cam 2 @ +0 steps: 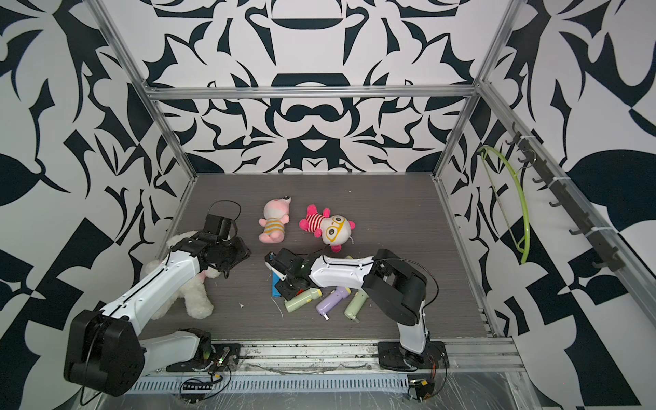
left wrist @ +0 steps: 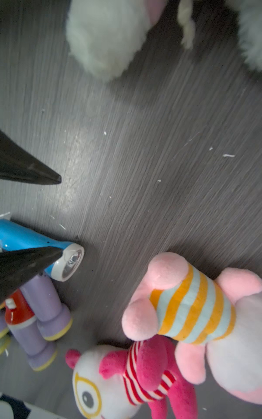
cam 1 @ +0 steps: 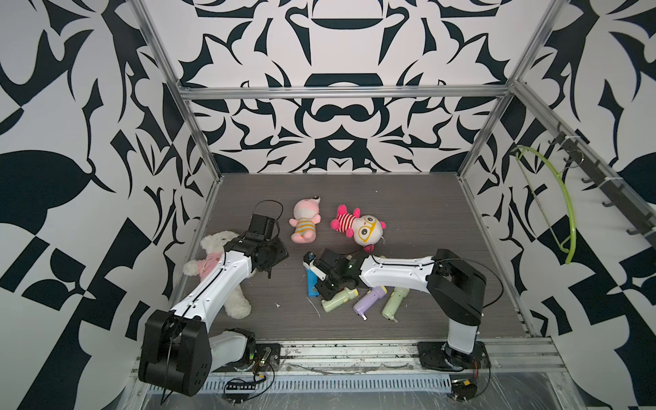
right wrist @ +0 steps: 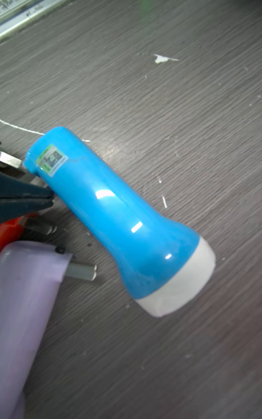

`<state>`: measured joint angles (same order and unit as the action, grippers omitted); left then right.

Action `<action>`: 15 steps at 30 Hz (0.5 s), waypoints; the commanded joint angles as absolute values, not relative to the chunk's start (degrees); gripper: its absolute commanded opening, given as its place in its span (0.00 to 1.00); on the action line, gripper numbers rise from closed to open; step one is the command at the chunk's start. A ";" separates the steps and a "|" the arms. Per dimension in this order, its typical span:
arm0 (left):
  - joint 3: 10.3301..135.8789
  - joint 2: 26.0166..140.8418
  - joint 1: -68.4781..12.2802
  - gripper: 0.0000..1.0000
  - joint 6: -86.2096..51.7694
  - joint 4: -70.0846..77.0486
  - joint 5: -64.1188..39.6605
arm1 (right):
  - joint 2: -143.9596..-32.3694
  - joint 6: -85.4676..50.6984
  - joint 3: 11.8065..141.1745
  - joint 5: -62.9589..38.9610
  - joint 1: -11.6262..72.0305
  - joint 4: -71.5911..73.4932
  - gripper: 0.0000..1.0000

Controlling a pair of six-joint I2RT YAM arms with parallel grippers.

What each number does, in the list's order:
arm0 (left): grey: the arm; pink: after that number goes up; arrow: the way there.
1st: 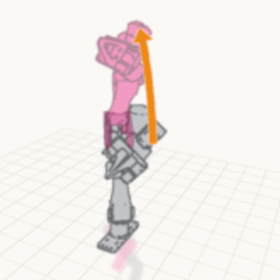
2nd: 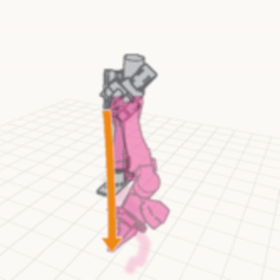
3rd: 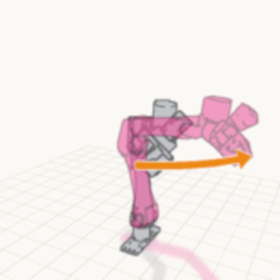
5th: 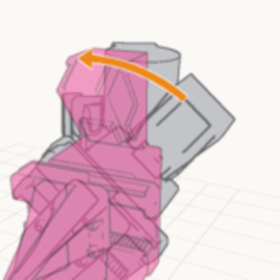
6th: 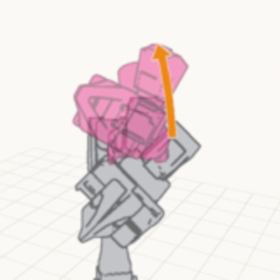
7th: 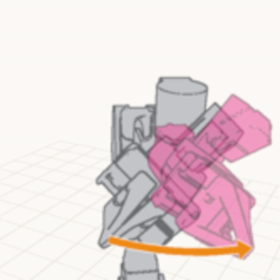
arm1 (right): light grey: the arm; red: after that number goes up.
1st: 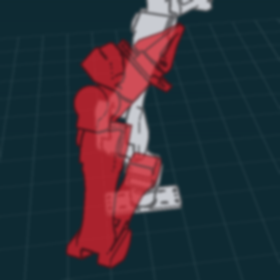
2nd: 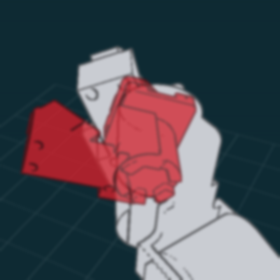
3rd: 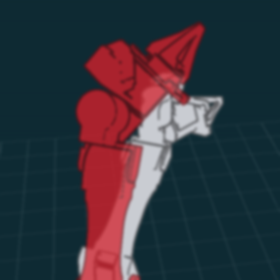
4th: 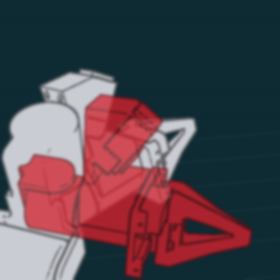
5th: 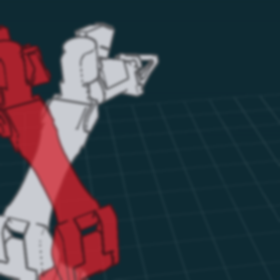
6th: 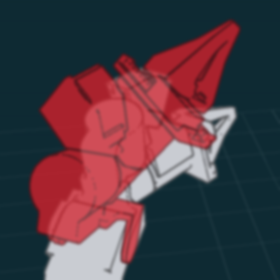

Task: Close the plug at the bottom of the flashlight
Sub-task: Adjust the flashlight at the center of the board.

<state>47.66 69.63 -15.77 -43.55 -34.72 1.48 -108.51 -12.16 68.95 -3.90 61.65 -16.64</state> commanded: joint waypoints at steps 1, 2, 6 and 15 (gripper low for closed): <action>50.43 66.25 -15.73 0.55 -42.89 -39.35 7.55 | -109.17 -11.75 71.86 -6.32 62.36 -16.97 0.00; 50.82 65.20 -15.73 0.58 -42.89 -40.08 8.88 | -109.48 -11.68 72.28 -6.93 62.52 -17.02 0.00; 52.56 61.43 -15.73 0.64 -42.89 -42.20 12.78 | -110.79 -11.58 74.28 -9.32 62.58 -16.82 0.00; 54.47 56.43 -15.73 0.71 -42.89 -43.81 15.93 | -115.29 -12.12 81.16 -13.90 62.73 -15.13 0.00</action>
<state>53.25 57.19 -15.77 -43.31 -41.36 14.04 -115.22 -11.94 77.73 -11.49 62.37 -16.43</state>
